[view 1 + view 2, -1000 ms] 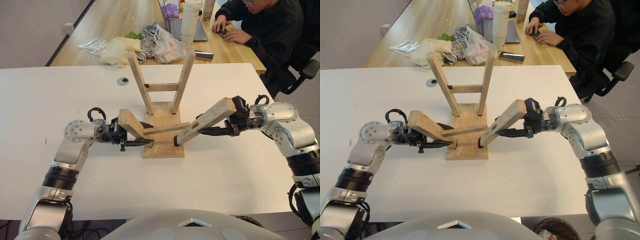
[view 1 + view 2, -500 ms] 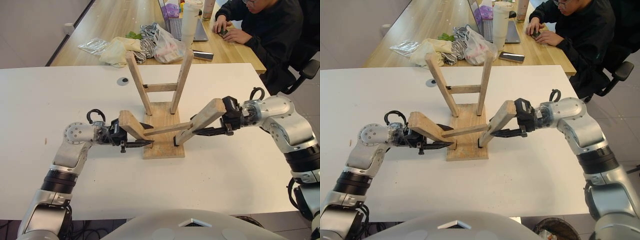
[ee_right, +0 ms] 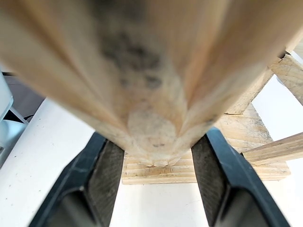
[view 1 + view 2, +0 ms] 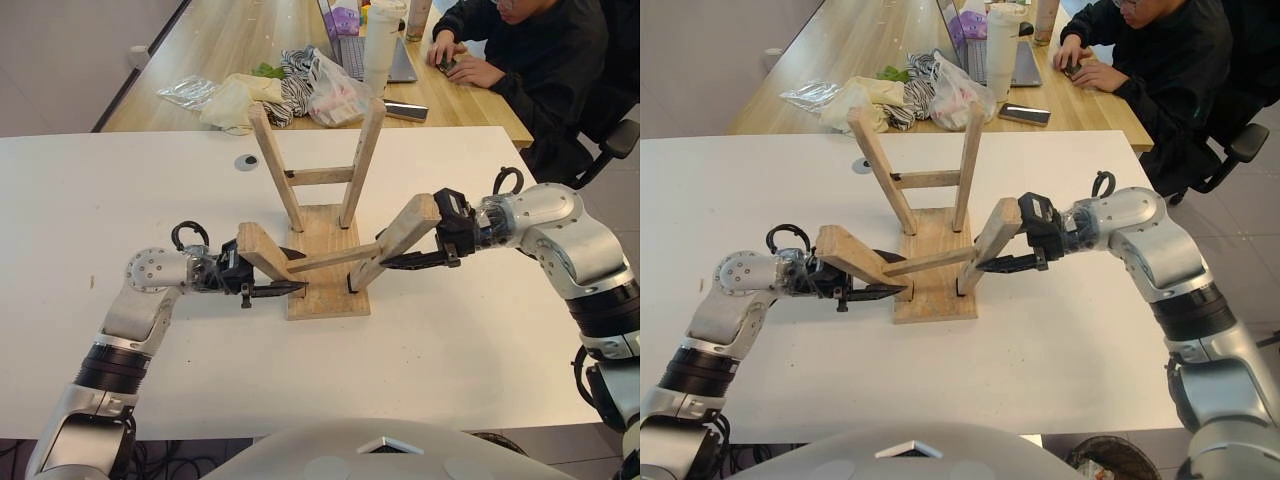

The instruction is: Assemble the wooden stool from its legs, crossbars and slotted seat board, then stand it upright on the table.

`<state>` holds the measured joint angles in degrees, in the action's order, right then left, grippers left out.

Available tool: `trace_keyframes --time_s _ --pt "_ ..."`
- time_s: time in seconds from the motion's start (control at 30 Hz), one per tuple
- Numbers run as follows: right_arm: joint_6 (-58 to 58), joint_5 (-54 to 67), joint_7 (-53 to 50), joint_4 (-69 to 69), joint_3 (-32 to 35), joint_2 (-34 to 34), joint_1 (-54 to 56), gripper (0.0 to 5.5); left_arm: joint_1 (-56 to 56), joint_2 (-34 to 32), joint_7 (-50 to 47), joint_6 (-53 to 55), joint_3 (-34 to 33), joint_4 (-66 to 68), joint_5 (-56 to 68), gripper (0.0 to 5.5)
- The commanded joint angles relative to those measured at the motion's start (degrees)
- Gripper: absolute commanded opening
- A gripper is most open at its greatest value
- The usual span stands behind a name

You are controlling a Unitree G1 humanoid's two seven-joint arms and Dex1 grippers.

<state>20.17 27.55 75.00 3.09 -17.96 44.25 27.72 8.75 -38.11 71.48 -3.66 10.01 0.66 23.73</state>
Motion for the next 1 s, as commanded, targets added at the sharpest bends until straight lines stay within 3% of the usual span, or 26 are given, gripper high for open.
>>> trace_keyframes --time_s 0.03,0.5,0.87,1.0 --pt "2.59 -6.93 1.12 -1.08 -4.92 2.61 -3.65 2.01 -1.45 -2.43 0.12 5.52 4.0 0.76 -5.81 2.01" --pt "0.78 -6.73 -0.09 -2.06 -3.92 2.72 -6.18 2.01 -0.97 -3.22 -0.68 7.65 4.33 1.37 -5.33 2.01" --pt "0.95 -6.74 -1.28 -1.56 -3.59 2.55 -7.23 2.01 10.67 -10.87 3.33 12.34 -3.78 -0.97 -3.39 3.65" --pt "0.88 -6.75 -1.77 -1.55 -3.69 2.45 -7.45 2.01 13.67 -16.6 8.93 21.48 -6.69 -6.43 2.31 4.08"
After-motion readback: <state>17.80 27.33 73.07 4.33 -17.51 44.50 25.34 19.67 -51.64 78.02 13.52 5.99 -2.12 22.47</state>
